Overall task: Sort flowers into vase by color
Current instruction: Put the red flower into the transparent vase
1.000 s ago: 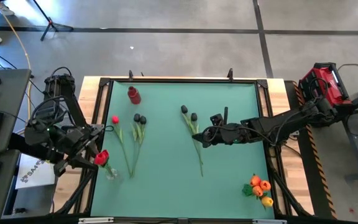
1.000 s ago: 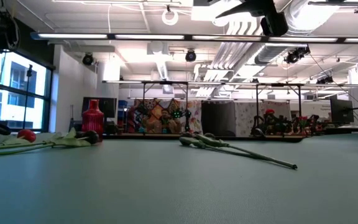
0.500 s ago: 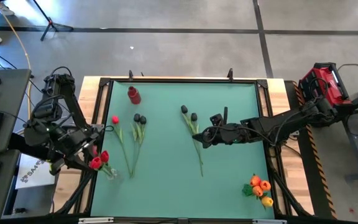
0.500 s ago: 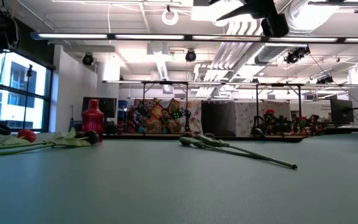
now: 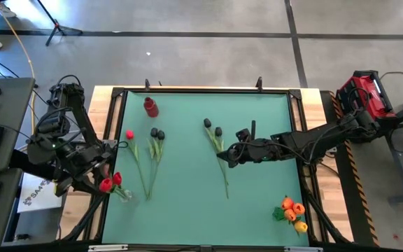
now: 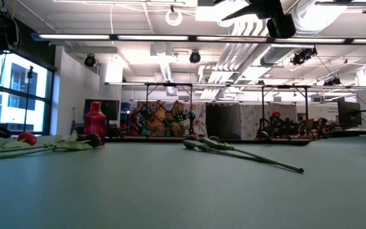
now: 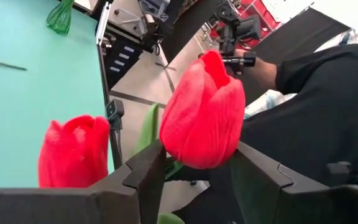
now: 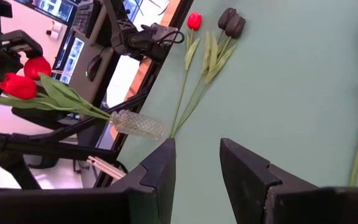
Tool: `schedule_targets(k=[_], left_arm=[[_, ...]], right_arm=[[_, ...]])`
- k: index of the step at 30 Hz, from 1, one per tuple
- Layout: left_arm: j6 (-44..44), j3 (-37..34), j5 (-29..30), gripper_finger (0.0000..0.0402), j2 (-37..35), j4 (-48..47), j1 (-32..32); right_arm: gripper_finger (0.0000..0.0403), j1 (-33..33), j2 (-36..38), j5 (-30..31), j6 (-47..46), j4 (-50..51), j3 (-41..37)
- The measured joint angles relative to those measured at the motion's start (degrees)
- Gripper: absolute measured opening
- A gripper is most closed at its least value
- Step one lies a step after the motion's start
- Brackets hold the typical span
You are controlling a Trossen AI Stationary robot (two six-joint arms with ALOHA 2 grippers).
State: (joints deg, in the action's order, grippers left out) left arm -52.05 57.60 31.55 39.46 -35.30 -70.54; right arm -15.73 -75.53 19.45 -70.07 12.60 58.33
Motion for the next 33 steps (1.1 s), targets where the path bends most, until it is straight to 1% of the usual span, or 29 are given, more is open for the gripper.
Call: schedule_targets(k=[3, 7, 15, 17, 19, 22, 24, 28, 33], left_arm=[[-1.9, 0.0, -1.2, 0.0167, 0.0, 0.1, 0.0], [-4.8, 0.0, -3.2, 0.0170, -0.6, 0.1, 0.0], [-6.9, 0.1, -9.4, 0.0170, -0.9, 0.5, 0.0], [-6.4, 0.1, -9.2, 0.0170, -0.8, 0.5, 0.0], [-3.4, 0.1, -6.9, 0.0171, -0.8, 0.5, 0.0], [1.8, 0.1, -1.1, 0.0177, -0.9, 0.8, 0.0], [5.9, 0.1, 0.4, 0.0183, -0.5, 1.9, 0.0], [12.6, 0.1, 0.4, 0.0197, 0.6, 3.9, 0.0], [18.6, 0.1, -3.0, 0.0205, 2.2, 3.4, 0.0]], right_arm=[[0.0114, 0.0, 0.0, -0.5, 0.8, 0.0, 0.0], [0.0114, 0.0, 0.0, -0.6, 1.1, 0.0, 0.0], [0.0114, 0.0, 0.0, -1.3, 1.6, 0.0, 0.0], [0.0114, 0.0, 0.0, -1.5, 2.0, 0.0, 0.0], [0.0114, 0.0, 0.0, -1.5, 2.3, 0.0, 0.0], [0.0114, 0.0, 0.0, -1.5, 3.1, 0.0, 0.0], [0.0114, 0.0, 0.0, -1.5, 4.1, 0.0, 0.0], [0.0114, 0.0, 0.0, -1.5, 7.5, 0.1, 0.0], [0.0114, 0.0, 0.0, -1.5, 11.5, 0.5, 0.0]])
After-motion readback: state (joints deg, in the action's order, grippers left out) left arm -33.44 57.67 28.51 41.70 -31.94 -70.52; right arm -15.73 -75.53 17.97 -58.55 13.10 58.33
